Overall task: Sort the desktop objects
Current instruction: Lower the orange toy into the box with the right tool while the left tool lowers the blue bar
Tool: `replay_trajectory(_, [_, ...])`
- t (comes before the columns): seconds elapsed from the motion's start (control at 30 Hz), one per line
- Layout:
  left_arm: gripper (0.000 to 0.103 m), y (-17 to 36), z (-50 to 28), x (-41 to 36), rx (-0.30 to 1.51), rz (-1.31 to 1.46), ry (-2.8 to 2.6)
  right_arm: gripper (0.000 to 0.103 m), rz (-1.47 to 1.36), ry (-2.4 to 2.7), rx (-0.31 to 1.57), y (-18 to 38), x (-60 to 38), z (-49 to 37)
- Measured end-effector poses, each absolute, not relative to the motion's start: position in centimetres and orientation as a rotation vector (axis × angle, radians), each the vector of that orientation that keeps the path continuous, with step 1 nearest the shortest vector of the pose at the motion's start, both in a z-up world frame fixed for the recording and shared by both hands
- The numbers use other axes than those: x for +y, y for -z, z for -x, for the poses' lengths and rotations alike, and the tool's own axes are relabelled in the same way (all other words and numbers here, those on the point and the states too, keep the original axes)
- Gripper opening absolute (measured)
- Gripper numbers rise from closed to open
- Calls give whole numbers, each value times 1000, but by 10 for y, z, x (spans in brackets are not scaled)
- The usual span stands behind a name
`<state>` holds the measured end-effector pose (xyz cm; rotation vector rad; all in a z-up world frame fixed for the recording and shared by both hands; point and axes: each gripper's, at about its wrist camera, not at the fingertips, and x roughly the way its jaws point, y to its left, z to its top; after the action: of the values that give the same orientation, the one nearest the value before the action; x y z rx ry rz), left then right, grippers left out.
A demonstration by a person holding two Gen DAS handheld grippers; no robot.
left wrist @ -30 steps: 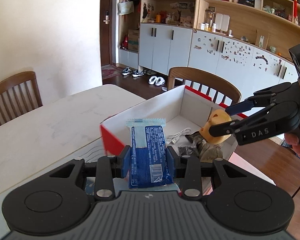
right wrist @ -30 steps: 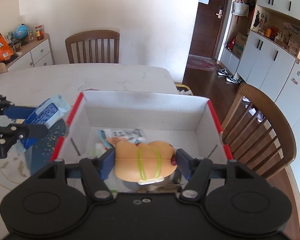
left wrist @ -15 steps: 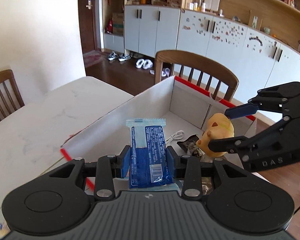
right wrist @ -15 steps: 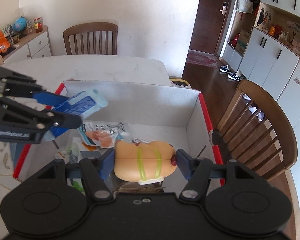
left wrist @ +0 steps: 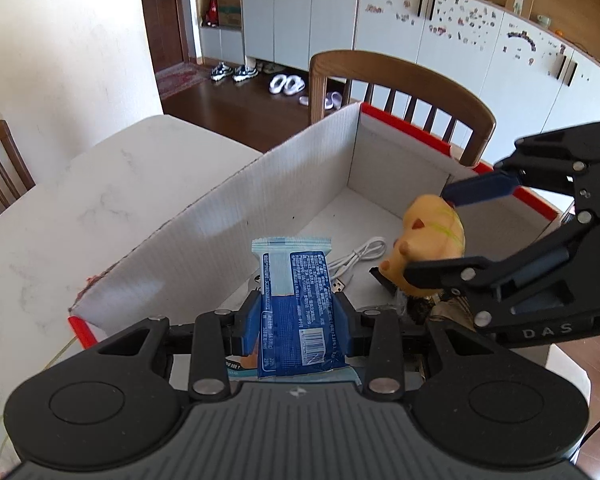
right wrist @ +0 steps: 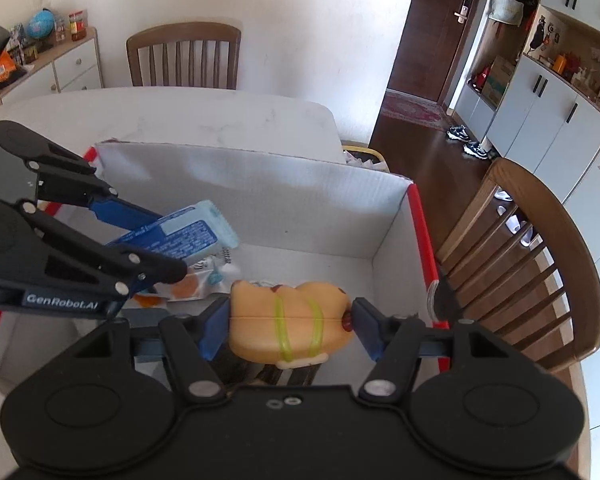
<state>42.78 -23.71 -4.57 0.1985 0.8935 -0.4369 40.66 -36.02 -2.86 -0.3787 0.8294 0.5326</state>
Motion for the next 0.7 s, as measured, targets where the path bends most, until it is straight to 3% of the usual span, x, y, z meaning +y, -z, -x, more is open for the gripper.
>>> replay_trajectory(0.7, [36,65,-450,-247,1028,-219,401,65,569,-610,859,56,-344,-423])
